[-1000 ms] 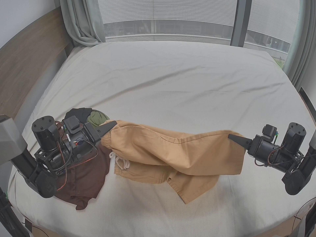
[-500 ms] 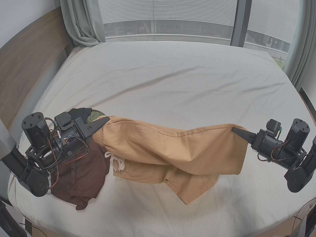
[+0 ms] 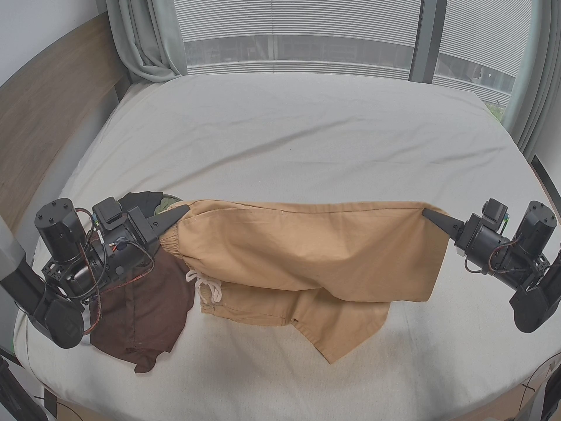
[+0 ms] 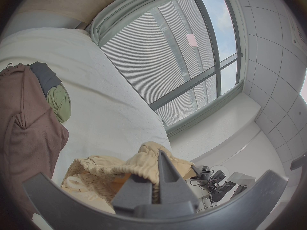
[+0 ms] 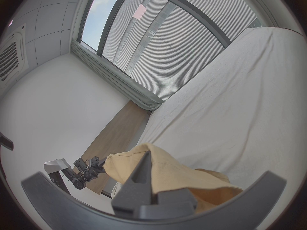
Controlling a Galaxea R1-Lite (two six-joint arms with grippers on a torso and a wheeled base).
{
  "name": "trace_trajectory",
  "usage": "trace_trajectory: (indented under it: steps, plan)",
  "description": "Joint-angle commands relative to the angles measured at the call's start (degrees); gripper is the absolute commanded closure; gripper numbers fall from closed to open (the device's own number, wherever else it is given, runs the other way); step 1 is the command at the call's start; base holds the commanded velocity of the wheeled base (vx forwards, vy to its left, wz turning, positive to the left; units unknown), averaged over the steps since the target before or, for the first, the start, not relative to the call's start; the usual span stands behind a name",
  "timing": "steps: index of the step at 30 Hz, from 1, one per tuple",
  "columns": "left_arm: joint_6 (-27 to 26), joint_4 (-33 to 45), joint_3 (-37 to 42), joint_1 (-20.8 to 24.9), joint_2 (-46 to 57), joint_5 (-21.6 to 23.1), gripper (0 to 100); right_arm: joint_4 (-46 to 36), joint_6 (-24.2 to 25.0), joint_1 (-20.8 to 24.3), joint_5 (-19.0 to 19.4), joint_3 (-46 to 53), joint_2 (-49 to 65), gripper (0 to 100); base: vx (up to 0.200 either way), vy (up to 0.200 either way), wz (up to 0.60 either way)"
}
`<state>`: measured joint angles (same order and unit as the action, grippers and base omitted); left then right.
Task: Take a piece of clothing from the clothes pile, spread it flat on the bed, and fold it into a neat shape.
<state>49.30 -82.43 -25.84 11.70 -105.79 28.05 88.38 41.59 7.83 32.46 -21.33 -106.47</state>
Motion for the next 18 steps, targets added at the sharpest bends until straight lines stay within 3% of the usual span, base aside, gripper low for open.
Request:
trace_trajectory:
  steps: [1,18]
  plan:
    - [0.0,0.0,0.0,-0.1,0.1,0.0,100,0.0,0.0,-1.0,0.1,-0.9,0.0,100,0.000,0.000,0.00]
    - [0.0,0.0,-0.6,-1.2,-0.1,0.0,100,0.0,1.2,-2.8,0.0,-2.6,0.2,100,0.000,0.000,0.00]
